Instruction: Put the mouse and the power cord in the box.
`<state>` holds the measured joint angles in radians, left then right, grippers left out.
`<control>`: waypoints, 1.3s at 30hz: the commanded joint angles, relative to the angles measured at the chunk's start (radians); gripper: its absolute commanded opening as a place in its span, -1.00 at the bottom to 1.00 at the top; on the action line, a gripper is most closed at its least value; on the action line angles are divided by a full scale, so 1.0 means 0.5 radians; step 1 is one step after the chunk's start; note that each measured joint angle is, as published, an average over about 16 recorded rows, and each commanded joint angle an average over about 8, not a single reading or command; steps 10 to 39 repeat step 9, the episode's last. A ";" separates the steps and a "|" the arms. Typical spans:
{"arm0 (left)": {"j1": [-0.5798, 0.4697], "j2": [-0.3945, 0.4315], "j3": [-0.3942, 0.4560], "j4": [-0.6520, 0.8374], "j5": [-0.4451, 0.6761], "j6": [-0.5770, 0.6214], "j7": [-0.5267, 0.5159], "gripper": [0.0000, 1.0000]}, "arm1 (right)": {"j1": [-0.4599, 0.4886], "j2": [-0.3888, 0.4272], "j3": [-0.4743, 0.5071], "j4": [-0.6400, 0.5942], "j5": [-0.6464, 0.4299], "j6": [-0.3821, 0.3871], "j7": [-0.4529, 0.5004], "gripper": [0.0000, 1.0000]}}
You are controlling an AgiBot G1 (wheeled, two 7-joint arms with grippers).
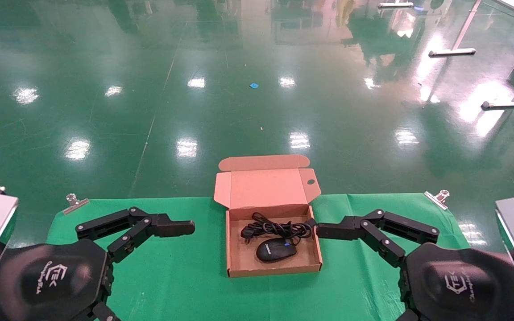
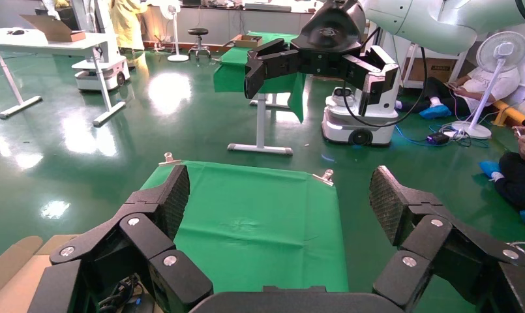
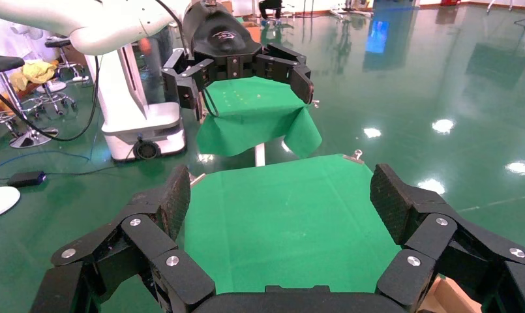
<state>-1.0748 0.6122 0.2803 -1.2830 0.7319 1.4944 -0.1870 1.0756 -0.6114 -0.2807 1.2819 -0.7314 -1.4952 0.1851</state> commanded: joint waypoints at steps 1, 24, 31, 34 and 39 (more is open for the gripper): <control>0.000 0.001 0.000 0.001 0.001 0.000 0.000 1.00 | 0.001 0.000 -0.001 -0.001 -0.001 0.000 0.000 1.00; -0.001 0.001 0.001 0.001 0.001 -0.001 0.001 1.00 | 0.001 -0.001 -0.002 -0.002 -0.001 0.001 -0.001 1.00; -0.001 0.001 0.001 0.001 0.001 -0.001 0.001 1.00 | 0.001 -0.001 -0.002 -0.002 -0.001 0.001 -0.001 1.00; -0.001 0.001 0.001 0.001 0.001 -0.001 0.001 1.00 | 0.001 -0.001 -0.002 -0.002 -0.001 0.001 -0.001 1.00; -0.001 0.001 0.001 0.001 0.001 -0.001 0.001 1.00 | 0.001 -0.001 -0.002 -0.002 -0.001 0.001 -0.001 1.00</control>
